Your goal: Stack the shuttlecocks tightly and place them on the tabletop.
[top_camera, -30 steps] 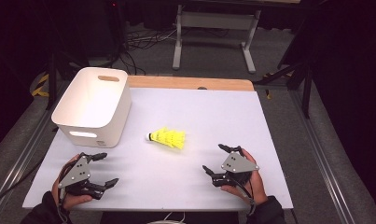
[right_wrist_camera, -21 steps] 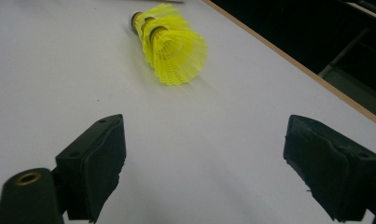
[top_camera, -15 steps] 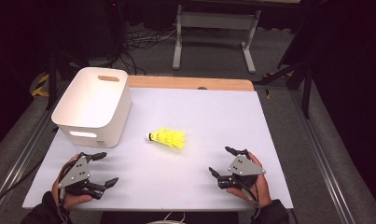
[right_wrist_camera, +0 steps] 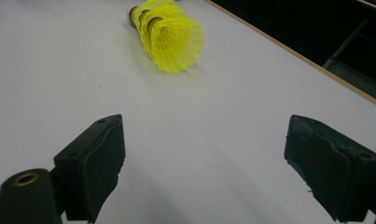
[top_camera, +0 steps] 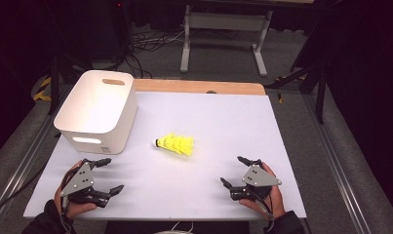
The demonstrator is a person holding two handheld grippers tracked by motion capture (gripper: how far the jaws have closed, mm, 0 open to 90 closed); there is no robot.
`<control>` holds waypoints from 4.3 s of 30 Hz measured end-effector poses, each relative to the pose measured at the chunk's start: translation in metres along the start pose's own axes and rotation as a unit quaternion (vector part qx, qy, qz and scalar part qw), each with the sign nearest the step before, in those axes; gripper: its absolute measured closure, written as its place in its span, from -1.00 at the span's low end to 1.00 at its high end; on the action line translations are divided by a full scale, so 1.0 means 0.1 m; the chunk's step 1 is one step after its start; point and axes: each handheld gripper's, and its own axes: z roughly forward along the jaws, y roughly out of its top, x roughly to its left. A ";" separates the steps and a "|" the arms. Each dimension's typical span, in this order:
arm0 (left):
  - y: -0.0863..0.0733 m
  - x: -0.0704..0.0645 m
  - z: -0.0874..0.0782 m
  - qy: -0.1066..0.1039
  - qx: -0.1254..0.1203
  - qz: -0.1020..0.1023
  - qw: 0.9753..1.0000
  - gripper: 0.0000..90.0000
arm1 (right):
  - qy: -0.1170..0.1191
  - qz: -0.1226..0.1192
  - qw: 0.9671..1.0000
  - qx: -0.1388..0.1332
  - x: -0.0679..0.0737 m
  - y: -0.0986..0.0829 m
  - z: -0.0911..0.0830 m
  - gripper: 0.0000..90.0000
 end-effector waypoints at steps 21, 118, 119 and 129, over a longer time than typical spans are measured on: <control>0.00 0.00 0.00 0.004 0.003 0.002 1.000 -0.84 | 0.005 0.004 1.000 -0.001 0.02 0.02 0.03 -0.75; -0.04 0.03 0.02 -0.007 0.009 0.000 1.000 -0.81 | 0.085 0.060 0.989 0.107 0.30 1.01 2.04 0.91; -0.04 0.03 0.01 -0.006 0.009 -0.001 1.000 -0.81 | 0.085 0.060 0.989 0.105 0.29 1.01 2.04 0.91; -0.05 0.02 -0.02 0.002 0.010 -0.002 1.000 -0.80 | 0.089 0.068 0.990 0.085 0.29 1.04 1.97 0.93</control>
